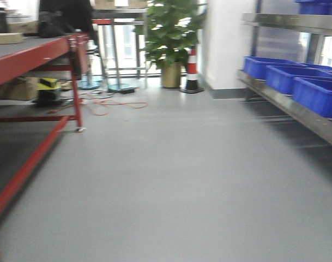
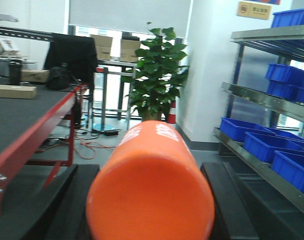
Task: Place cylindrical capacitor in blue bin on shelf
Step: 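Drive the base across the floor to the shelf of blue bins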
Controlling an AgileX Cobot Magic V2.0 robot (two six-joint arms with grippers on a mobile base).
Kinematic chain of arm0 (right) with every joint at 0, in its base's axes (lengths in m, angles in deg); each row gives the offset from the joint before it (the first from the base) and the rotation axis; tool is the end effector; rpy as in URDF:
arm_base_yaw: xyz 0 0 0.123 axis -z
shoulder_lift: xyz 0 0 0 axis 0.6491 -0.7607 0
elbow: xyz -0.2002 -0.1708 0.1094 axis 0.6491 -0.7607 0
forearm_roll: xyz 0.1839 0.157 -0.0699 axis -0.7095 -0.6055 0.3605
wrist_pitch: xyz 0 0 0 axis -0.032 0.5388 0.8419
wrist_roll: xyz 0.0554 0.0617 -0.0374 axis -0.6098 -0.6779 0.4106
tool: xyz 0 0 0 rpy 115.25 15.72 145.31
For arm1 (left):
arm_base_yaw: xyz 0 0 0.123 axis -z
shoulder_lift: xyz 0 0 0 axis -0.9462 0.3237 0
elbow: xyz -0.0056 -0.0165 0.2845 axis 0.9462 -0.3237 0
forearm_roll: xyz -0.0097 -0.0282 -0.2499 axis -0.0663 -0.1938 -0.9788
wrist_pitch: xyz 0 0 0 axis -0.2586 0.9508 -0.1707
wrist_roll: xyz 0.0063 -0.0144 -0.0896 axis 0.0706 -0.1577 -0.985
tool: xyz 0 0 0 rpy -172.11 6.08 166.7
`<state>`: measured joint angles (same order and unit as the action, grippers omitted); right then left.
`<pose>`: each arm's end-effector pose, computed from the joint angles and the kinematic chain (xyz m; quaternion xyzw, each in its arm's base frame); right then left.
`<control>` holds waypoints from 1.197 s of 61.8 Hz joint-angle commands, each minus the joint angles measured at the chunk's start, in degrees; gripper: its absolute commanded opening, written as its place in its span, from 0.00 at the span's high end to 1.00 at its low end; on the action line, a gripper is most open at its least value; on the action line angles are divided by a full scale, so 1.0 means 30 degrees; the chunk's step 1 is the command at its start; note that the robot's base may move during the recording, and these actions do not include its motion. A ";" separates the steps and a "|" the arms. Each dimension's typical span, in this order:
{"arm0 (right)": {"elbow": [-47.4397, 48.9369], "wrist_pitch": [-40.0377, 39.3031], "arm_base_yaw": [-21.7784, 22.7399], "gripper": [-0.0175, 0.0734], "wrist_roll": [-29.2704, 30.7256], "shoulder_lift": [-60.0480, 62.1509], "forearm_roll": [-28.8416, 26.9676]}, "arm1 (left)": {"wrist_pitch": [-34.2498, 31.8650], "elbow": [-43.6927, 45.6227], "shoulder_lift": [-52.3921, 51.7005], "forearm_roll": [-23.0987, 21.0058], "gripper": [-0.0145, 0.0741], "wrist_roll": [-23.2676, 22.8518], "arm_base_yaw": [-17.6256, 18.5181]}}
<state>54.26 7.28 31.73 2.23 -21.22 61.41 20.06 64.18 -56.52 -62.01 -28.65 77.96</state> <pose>0.1243 0.0205 0.3887 -0.0218 0.7249 0.0936 0.6821 0.0727 -0.0106 0.3783 0.0181 0.6624 -0.0839 0.7442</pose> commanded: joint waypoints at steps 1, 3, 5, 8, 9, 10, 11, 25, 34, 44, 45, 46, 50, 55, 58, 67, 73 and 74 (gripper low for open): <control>0.0081 -0.0569 0.0028 0.99 0.0017 0.0090 0.0140 | -0.0324 0.0002 -0.0063 -0.0112 0.96 0.0008 0.0118; 0.0081 -0.0569 0.0028 0.99 0.0017 0.0090 0.0140 | -0.0324 0.0002 -0.0063 -0.0112 0.96 0.0008 0.0118; 0.0081 -0.0569 0.0028 0.99 0.0017 0.0090 0.0140 | -0.0324 0.0002 -0.0063 -0.0112 0.96 0.0008 0.0118; 0.0081 -0.0569 0.0028 0.99 0.0017 0.0090 0.0140 | -0.0324 0.0002 -0.0063 -0.0112 0.96 0.0008 0.0118; 0.0081 -0.0569 0.0028 0.99 0.0017 0.0090 0.0140 | -0.0324 0.0002 -0.0063 -0.0112 0.96 0.0008 0.0118; 0.0081 -0.0569 0.0028 0.99 0.0017 0.0090 0.0140 | -0.0324 0.0002 -0.0063 -0.0112 0.96 0.0008 0.0118; 0.0081 -0.0569 0.0028 0.99 0.0017 0.0090 0.0140 | -0.0324 0.0002 -0.0063 -0.0112 0.96 0.0008 0.0118; 0.0081 -0.0569 0.0028 0.99 0.0017 0.0090 0.0140 | -0.0324 0.0002 -0.0063 -0.0112 0.96 0.0008 0.0118; 0.0081 -0.0569 0.0028 0.99 0.0017 0.0090 0.0140 | -0.0324 0.0002 -0.0063 -0.0112 0.96 0.0008 0.0118; 0.0081 -0.0569 0.0028 0.99 0.0017 0.0090 0.0140 | -0.0324 0.0002 -0.0063 -0.0112 0.96 0.0008 0.0118; 0.0081 -0.0569 0.0028 0.99 0.0017 0.0090 0.0140 | -0.0324 0.0002 -0.0063 -0.0112 0.96 0.0008 0.0118; 0.0081 -0.0569 0.0028 0.99 0.0017 0.0090 0.0140 | -0.0324 0.0002 -0.0063 -0.0112 0.96 0.0008 0.0118; 0.0081 -0.0569 0.0028 0.99 0.0017 0.0090 0.0140 | -0.0324 0.0002 -0.0063 -0.0112 0.96 0.0008 0.0118; 0.0081 -0.0569 0.0028 0.99 0.0017 0.0090 0.0140 | -0.0324 0.0002 -0.0063 -0.0112 0.96 0.0008 0.0118; 0.0081 -0.0569 0.0028 0.99 0.0017 0.0090 0.0140 | -0.0324 0.0002 -0.0063 -0.0112 0.96 0.0008 0.0118; 0.0081 -0.0569 0.0028 0.99 0.0017 0.0090 0.0140 | -0.0324 0.0002 -0.0063 -0.0112 0.96 0.0008 0.0118; 0.0081 -0.0569 0.0028 0.99 0.0017 0.0090 0.0140 | -0.0324 0.0002 -0.0063 -0.0112 0.96 0.0008 0.0118; 0.0081 -0.0569 0.0028 0.99 0.0017 0.0090 0.0140 | -0.0324 0.0002 -0.0063 -0.0112 0.96 0.0008 0.0118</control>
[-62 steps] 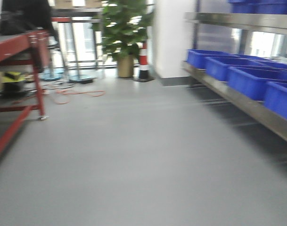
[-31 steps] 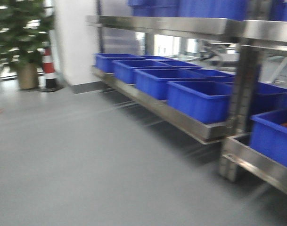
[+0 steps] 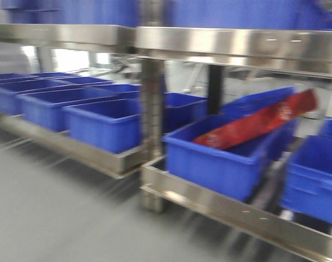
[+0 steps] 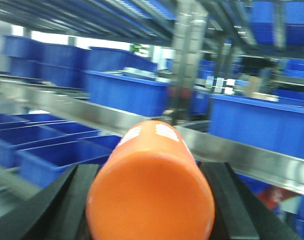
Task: Place cylindrical capacitor in blue bin on shelf
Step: 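Drive the base across the floor to the shelf of blue bins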
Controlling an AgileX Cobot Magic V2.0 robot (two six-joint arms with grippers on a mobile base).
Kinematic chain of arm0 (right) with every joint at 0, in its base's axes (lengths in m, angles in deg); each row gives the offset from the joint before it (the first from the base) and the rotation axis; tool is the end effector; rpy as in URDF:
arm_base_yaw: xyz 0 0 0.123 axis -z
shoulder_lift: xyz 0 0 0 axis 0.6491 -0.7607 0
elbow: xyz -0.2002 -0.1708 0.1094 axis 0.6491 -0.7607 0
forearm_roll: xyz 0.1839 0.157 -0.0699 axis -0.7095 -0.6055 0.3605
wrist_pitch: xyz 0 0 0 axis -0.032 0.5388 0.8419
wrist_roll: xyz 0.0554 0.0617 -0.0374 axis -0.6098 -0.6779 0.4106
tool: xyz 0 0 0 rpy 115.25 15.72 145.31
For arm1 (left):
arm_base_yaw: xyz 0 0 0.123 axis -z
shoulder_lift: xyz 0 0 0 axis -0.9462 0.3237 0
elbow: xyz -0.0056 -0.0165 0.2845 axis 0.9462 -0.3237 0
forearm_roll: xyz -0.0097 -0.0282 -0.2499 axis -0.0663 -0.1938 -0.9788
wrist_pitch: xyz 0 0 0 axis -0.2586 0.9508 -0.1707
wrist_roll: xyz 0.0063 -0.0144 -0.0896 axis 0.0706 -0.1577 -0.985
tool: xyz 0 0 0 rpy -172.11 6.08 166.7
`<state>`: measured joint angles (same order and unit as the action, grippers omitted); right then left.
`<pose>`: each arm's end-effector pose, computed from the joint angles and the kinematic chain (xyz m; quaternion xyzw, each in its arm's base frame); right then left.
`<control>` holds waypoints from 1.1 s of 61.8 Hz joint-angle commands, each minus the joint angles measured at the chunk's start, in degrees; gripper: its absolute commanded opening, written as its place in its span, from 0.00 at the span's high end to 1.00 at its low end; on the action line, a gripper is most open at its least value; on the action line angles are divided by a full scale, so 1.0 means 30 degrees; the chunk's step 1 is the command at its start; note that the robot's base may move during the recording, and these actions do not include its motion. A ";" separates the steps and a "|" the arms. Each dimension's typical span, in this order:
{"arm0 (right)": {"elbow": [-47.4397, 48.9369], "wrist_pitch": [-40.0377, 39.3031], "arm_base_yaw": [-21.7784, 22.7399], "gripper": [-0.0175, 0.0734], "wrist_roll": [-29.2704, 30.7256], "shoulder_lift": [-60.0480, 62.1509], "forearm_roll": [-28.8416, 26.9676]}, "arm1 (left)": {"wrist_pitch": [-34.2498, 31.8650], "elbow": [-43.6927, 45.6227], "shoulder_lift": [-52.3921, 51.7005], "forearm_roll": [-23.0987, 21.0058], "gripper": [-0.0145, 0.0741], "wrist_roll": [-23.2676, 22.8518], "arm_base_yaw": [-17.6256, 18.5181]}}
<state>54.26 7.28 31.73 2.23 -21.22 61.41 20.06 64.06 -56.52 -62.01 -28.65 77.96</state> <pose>0.1243 0.0205 0.3887 -0.0218 0.7249 0.0936 0.6821 0.0730 -0.0106 0.3776 0.0181 0.6632 -0.0839 0.7435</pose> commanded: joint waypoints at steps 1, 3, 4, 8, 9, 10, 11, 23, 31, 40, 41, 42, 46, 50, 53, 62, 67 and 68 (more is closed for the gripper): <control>0.0081 -0.0569 0.0028 0.99 0.0017 0.0090 0.0140 | -0.0324 0.0043 -0.0063 -0.0112 0.96 0.0008 0.0118; 0.0081 -0.0569 0.0028 0.99 0.0017 0.0090 0.0140 | -0.0324 0.0043 -0.0063 -0.0112 0.96 0.0008 0.0118; 0.0081 -0.0569 0.0028 0.99 0.0017 0.0090 0.0140 | -0.0324 0.0043 -0.0063 -0.0112 0.96 0.0008 0.0118; 0.0081 -0.0569 0.0028 0.99 0.0017 0.0090 0.0140 | -0.0324 0.0043 -0.0063 -0.0112 0.96 0.0008 0.0118; 0.0081 -0.0569 0.0028 0.99 0.0017 0.0090 0.0140 | -0.0324 0.0043 -0.0063 -0.0112 0.96 0.0008 0.0118; 0.0081 -0.0569 0.0028 0.99 0.0017 0.0090 0.0140 | -0.0324 0.0043 -0.0063 -0.0112 0.96 0.0008 0.0118; 0.0081 -0.0569 0.0028 0.99 0.0017 0.0090 0.0140 | -0.0324 0.0043 -0.0063 -0.0112 0.96 0.0008 0.0118; 0.0081 -0.0569 0.0028 0.99 0.0017 0.0090 0.0140 | -0.0324 0.0043 -0.0063 -0.0112 0.96 0.0008 0.0118; 0.0081 -0.0603 0.0028 0.99 0.0017 0.0090 0.0140 | -0.0324 0.0043 -0.0063 -0.0112 0.96 0.0008 0.0118; 0.0081 -0.0603 0.0028 0.99 0.0017 0.0090 0.0140 | -0.0324 0.0043 -0.0063 -0.0112 0.96 0.0008 0.0118; 0.0081 -0.0603 0.0028 0.99 0.0017 0.0090 0.0140 | -0.0324 0.0043 -0.0063 -0.0112 0.96 0.0008 0.0118; 0.0081 -0.0603 0.0028 0.99 0.0017 0.0090 0.0140 | -0.0324 0.0043 -0.0063 -0.0112 0.96 0.0008 0.0118; 0.0081 -0.0603 0.0028 0.99 0.0017 0.0090 0.0140 | -0.0324 0.0043 -0.0063 -0.0112 0.96 0.0008 0.0118; 0.0081 -0.0603 0.0028 0.99 0.0017 0.0090 0.0140 | -0.0324 0.0043 -0.0063 -0.0112 0.96 0.0008 0.0118; 0.0081 -0.0603 0.0028 0.99 0.0017 0.0090 0.0140 | -0.0324 0.0043 -0.0063 -0.0112 0.96 0.0008 0.0118; 0.0081 -0.0603 0.0028 0.99 0.0017 0.0090 0.0140 | -0.0324 0.0043 -0.0063 -0.0112 0.96 0.0008 0.0118; 0.0081 -0.0603 0.0028 0.99 0.0017 0.0090 0.0140 | -0.0324 0.0043 -0.0063 -0.0112 0.96 0.0008 0.0118; 0.0081 -0.0603 0.0028 0.99 0.0017 0.0090 0.0140 | -0.0324 0.0043 -0.0063 -0.0112 0.96 0.0008 0.0118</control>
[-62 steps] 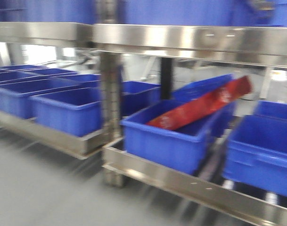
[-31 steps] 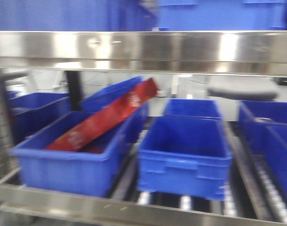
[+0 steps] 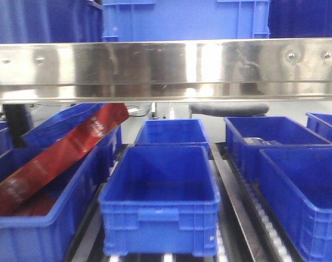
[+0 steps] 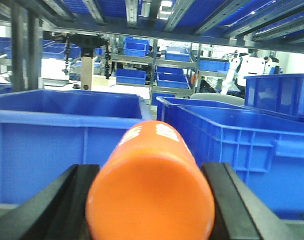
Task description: Place cylindrical capacitor in blue bin on shelf
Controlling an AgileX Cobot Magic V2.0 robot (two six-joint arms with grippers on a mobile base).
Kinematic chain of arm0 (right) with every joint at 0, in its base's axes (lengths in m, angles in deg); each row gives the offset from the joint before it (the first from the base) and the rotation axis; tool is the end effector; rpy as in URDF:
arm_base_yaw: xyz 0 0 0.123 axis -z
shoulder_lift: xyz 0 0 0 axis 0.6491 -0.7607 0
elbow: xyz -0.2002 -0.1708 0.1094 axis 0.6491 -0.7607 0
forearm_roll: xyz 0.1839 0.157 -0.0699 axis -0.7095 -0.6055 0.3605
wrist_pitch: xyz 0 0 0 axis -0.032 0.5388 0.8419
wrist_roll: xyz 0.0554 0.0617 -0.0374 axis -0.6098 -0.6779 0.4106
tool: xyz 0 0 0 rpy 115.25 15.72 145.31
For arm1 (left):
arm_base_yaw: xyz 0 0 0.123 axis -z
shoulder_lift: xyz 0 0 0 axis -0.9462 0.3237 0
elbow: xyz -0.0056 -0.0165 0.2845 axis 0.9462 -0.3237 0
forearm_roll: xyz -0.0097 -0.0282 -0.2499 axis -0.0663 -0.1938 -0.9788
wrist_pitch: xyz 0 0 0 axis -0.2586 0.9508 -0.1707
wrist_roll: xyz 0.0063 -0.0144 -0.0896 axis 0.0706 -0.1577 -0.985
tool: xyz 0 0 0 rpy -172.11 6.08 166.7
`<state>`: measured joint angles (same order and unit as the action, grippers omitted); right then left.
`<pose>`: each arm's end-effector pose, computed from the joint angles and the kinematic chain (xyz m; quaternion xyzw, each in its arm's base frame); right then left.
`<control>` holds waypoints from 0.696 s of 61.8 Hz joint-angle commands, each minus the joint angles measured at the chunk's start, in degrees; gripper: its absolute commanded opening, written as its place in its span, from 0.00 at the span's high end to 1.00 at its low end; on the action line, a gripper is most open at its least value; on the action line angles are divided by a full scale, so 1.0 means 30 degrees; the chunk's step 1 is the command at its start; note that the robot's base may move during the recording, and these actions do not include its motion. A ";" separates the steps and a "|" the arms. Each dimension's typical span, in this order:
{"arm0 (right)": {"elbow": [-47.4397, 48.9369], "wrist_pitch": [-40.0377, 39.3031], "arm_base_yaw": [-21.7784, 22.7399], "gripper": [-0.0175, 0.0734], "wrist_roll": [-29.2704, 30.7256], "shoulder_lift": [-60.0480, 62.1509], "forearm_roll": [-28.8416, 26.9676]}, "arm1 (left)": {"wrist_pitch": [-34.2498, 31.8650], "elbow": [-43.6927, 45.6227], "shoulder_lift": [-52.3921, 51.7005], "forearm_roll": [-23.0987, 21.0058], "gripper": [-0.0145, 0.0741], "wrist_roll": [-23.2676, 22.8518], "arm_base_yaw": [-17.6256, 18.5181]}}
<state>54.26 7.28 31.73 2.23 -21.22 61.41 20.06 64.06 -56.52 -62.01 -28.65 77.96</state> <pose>0.1243 0.0205 0.3887 -0.0218 0.7249 0.0936 0.6821 0.0730 -0.0106 0.3776 0.0181 0.6632 -0.0839 0.7435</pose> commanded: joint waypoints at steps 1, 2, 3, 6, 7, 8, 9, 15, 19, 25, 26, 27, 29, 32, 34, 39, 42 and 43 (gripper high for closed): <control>0.0081 -0.0603 0.0028 0.99 0.0017 0.0090 0.0140 | -0.0324 0.0043 -0.0063 -0.0112 0.96 0.0008 0.0118; 0.0081 -0.0603 0.0028 0.99 0.0017 0.0090 0.0140 | -0.0324 0.0043 -0.0063 -0.0112 0.96 0.0008 0.0118; 0.0081 -0.0603 0.0028 0.99 0.0017 0.0090 0.0140 | -0.0324 0.0043 -0.0063 -0.0112 0.96 0.0008 0.0118; 0.0081 -0.0603 0.0028 0.99 0.0017 0.0090 0.0140 | -0.0324 0.0043 -0.0063 -0.0112 0.96 0.0008 0.0118; 0.0081 -0.0603 0.0028 0.99 0.0017 0.0090 0.0140 | -0.0324 0.0043 -0.0063 -0.0112 0.96 0.0008 0.0118; 0.0081 -0.0603 0.0028 0.99 0.0017 0.0090 0.0140 | -0.0324 0.0043 -0.0063 -0.0112 0.96 0.0008 0.0118; 0.0081 -0.0603 0.0028 0.99 0.0017 0.0090 0.0140 | -0.0324 0.0043 -0.0063 -0.0112 0.96 0.0008 0.0118; 0.0081 -0.0603 0.0028 0.99 0.0017 0.0090 0.0140 | -0.0324 0.0043 -0.0063 -0.0112 0.96 0.0008 0.0118; 0.0081 -0.0603 0.0028 0.99 0.0017 0.0090 0.0140 | -0.0324 0.0043 -0.0063 -0.0112 0.96 0.0008 0.0118; 0.0081 -0.0603 0.0028 0.99 0.0017 0.0090 0.0140 | -0.0324 0.0043 -0.0063 -0.0112 0.96 0.0008 0.0118; 0.0081 -0.0603 0.0028 0.99 0.0017 0.0090 0.0140 | -0.0324 0.0043 -0.0063 -0.0112 0.96 0.0008 0.0118; 0.0081 -0.0603 0.0028 0.99 0.0017 0.0090 0.0140 | -0.0324 0.0043 -0.0063 -0.0112 0.96 0.0008 0.0118; 0.0081 -0.0603 0.0028 0.99 0.0017 0.0090 0.0140 | -0.0324 0.0043 -0.0063 -0.0112 0.96 0.0008 0.0118; 0.0081 -0.0603 0.0028 0.99 0.0017 0.0090 0.0140 | -0.0324 0.0043 -0.0063 -0.0112 0.96 0.0008 0.0118; 0.0081 -0.0603 0.0028 0.99 0.0017 0.0090 0.0140 | -0.0324 0.0043 -0.0063 -0.0112 0.96 0.0008 0.0118; 0.0081 -0.0603 0.0028 0.99 0.0017 0.0090 0.0140 | -0.0324 0.0043 -0.0063 -0.0112 0.96 0.0008 0.0118; 0.0081 -0.0603 0.0028 0.99 0.0017 0.0090 0.0140 | -0.0324 0.0043 -0.0063 -0.0112 0.96 0.0008 0.0118; 0.0081 -0.0603 0.0028 0.99 0.0017 0.0090 0.0140 | -0.0324 0.0043 -0.0063 -0.0112 0.96 0.0008 0.0118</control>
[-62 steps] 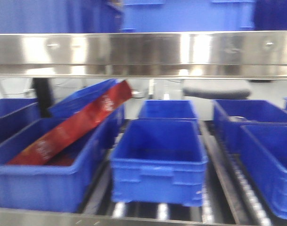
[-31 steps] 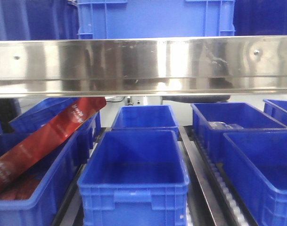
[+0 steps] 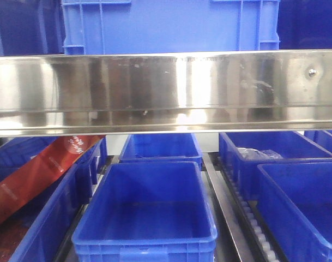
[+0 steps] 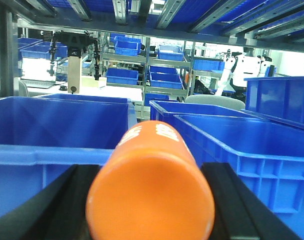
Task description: Place cylindrical capacitor in blue bin on shelf
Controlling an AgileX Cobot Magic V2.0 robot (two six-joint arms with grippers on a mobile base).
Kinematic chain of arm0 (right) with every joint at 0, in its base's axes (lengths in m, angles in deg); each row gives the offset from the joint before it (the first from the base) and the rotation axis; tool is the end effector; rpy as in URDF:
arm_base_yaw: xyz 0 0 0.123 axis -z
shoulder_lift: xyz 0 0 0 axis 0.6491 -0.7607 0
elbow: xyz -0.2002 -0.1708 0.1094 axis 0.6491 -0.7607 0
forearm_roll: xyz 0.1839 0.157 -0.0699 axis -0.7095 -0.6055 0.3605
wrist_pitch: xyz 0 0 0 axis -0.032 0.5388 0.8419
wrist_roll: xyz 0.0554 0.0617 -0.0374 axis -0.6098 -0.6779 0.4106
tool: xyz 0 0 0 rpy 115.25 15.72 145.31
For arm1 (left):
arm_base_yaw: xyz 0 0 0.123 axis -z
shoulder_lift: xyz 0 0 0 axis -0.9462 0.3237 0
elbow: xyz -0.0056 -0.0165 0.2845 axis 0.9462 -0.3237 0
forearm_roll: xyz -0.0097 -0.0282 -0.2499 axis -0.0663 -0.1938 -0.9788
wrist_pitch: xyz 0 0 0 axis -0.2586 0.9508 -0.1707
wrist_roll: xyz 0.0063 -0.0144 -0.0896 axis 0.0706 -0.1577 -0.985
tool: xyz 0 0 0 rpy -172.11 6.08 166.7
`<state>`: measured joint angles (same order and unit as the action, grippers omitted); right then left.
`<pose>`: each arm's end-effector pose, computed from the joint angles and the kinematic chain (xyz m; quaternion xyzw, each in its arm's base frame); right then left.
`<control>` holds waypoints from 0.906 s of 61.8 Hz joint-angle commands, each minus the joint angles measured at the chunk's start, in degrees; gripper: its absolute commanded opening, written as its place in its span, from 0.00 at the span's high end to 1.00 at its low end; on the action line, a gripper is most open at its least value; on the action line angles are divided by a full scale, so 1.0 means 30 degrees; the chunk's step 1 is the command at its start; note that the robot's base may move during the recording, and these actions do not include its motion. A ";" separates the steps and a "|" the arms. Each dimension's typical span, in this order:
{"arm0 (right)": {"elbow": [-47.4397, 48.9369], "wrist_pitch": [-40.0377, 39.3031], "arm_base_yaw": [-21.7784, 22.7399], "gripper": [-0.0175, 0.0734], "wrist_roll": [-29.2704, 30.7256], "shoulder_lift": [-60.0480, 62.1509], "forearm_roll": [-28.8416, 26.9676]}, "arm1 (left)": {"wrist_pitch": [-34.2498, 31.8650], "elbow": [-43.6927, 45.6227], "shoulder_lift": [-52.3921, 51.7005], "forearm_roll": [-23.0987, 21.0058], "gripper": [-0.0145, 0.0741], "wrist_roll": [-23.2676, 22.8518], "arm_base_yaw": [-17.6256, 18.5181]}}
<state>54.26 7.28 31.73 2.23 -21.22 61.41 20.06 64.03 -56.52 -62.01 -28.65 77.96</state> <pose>0.1243 0.0205 0.3887 -0.0218 0.7249 0.0936 0.6821 0.0730 -0.0106 0.3775 0.0181 0.6634 -0.0839 0.7434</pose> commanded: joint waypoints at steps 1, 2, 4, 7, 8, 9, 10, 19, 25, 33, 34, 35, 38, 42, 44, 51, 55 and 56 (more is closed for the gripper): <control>0.0081 -0.0603 0.0028 0.99 0.0017 0.0090 0.0140 | -0.0324 0.0051 -0.0063 -0.0112 0.96 0.0008 0.0118; 0.0081 -0.0603 0.0028 0.99 0.0017 0.0090 0.0140 | -0.0324 0.0051 -0.0063 -0.0112 0.96 0.0008 0.0118; 0.0081 -0.0603 0.0028 0.99 0.0017 0.0090 0.0140 | -0.0324 0.0051 -0.0063 -0.0112 0.96 0.0008 0.0118; 0.0081 -0.0603 0.0028 0.99 0.0017 0.0090 0.0140 | -0.0324 0.0051 -0.0063 -0.0112 0.96 0.0008 0.0118; 0.0081 -0.0603 0.0028 0.99 0.0017 0.0090 0.0140 | -0.0324 0.0051 -0.0063 -0.0112 0.96 0.0008 0.0118; 0.0081 -0.0603 0.0028 0.99 0.0017 0.0090 0.0140 | -0.0324 0.0051 -0.0063 -0.0112 0.96 0.0008 0.0118; 0.0081 -0.0603 0.0028 0.99 0.0017 0.0090 0.0140 | -0.0324 0.0051 -0.0063 -0.0112 0.96 0.0008 0.0118; 0.0081 -0.0603 0.0028 0.99 0.0017 0.0090 0.0140 | -0.0324 0.0051 -0.0063 -0.0112 0.96 0.0008 0.0118; 0.0081 -0.0603 0.0028 0.99 0.0017 0.0090 0.0140 | -0.0324 0.0051 -0.0063 -0.0112 0.96 0.0008 0.0118; 0.0081 -0.0603 0.0028 0.99 0.0017 0.0090 0.0140 | -0.0324 0.0051 -0.0063 -0.0112 0.96 0.0008 0.0118; 0.0081 -0.0603 0.0028 0.99 0.0017 0.0090 0.0140 | -0.0324 0.0051 -0.0063 -0.0112 0.96 0.0008 0.0118; 0.0081 -0.0603 0.0028 0.99 0.0017 0.0090 0.0140 | -0.0324 0.0051 -0.0063 -0.0112 0.96 0.0008 0.0118; 0.0081 -0.0603 0.0028 0.99 0.0017 0.0090 0.0140 | -0.0324 0.0051 -0.0063 -0.0112 0.96 0.0008 0.0118; 0.0081 -0.0603 0.0028 0.99 0.0017 0.0090 0.0140 | -0.0324 0.0051 -0.0063 -0.0112 0.96 0.0008 0.0118; 0.0081 -0.0603 0.0028 0.99 0.0017 0.0090 0.0140 | -0.0324 0.0051 -0.0063 -0.0112 0.96 0.0008 0.0118; 0.0081 -0.0603 0.0028 0.99 0.0017 0.0090 0.0140 | -0.0324 0.0051 -0.0063 -0.0112 0.96 0.0008 0.0118; 0.0081 -0.0603 0.0028 0.99 0.0017 0.0090 0.0140 | -0.0324 0.0051 -0.0063 -0.0112 0.96 0.0008 0.0118; 0.0081 -0.0603 0.0028 0.99 0.0017 0.0090 0.0140 | -0.0324 0.0051 -0.0063 -0.0112 0.96 0.0008 0.0118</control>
<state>54.26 7.28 31.73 2.23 -21.22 61.41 20.06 64.03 -56.52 -62.01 -28.65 77.96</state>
